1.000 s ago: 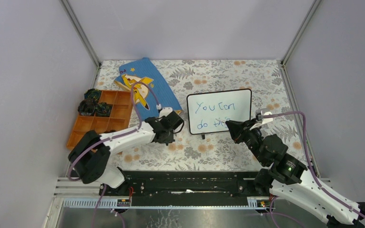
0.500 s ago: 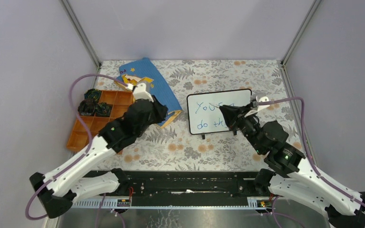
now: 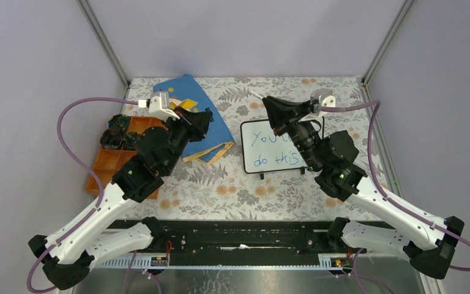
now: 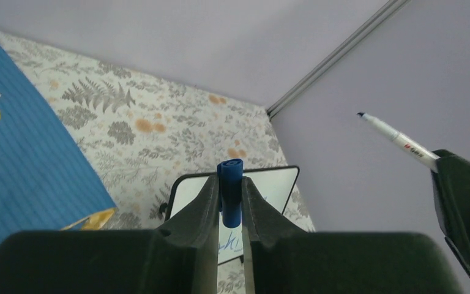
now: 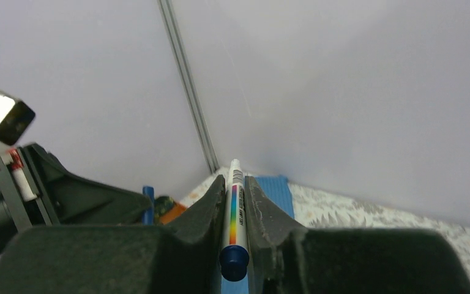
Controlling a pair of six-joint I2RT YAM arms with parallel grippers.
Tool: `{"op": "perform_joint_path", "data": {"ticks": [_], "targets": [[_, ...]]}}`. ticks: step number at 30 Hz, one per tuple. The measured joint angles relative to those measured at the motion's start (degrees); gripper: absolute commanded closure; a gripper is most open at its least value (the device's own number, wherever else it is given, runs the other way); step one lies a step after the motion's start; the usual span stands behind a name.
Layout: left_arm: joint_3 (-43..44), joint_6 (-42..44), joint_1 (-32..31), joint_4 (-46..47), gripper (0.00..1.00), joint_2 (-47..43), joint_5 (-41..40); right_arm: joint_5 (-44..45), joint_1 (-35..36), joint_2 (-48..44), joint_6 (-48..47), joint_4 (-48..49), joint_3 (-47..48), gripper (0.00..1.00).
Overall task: Write a sentence on the whiteboard
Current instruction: Close the whiteboard marker at the center of the board.
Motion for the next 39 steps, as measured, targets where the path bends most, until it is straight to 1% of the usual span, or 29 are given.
{"op": "perform_joint_path", "data": {"ticks": [5, 10, 16, 22, 25, 29, 33, 37, 39], "targets": [[-0.1, 0.1, 2.2, 4.0, 1.00, 0.0, 2.7, -0.7, 0.0, 2.4, -0.2, 8.6, 0.5, 1.00], [-1.9, -1.7, 5.2, 9.1, 1.00, -0.9, 7.3, -3.1, 0.0, 1.1, 0.3, 16.9, -6.3, 1.00], [-5.3, -7.3, 10.4, 14.7, 1.00, -2.1, 15.0, -4.7, 0.0, -3.8, 2.0, 16.8, -13.5, 1.00], [-10.6, -14.8, 13.4, 20.2, 1.00, -5.4, 20.9, -6.6, 0.0, -12.1, 4.1, 16.6, -18.5, 1.00], [-12.6, -18.5, 14.1, 23.5, 1.00, -6.2, 23.6, -9.2, 0.0, -13.2, 4.8, 17.1, -18.8, 1.00], [-13.8, -22.1, 14.1, 26.8, 1.00, -6.4, 25.9, -10.4, 0.2, -11.7, 4.4, 19.7, -18.8, 1.00], [-14.6, -24.0, 14.1, 27.8, 1.00, -7.3, 26.1, -9.2, 3.5, -7.6, -1.5, 25.2, -18.7, 1.00], [-15.0, -25.2, 14.7, 28.8, 1.00, -8.2, 25.9, -7.1, 12.1, 0.2, -15.0, 35.6, -17.8, 1.00], [-15.0, -26.2, 16.1, 29.5, 1.00, -8.0, 25.9, -6.8, 15.8, 4.7, -21.5, 41.2, -16.8, 1.00]]}}
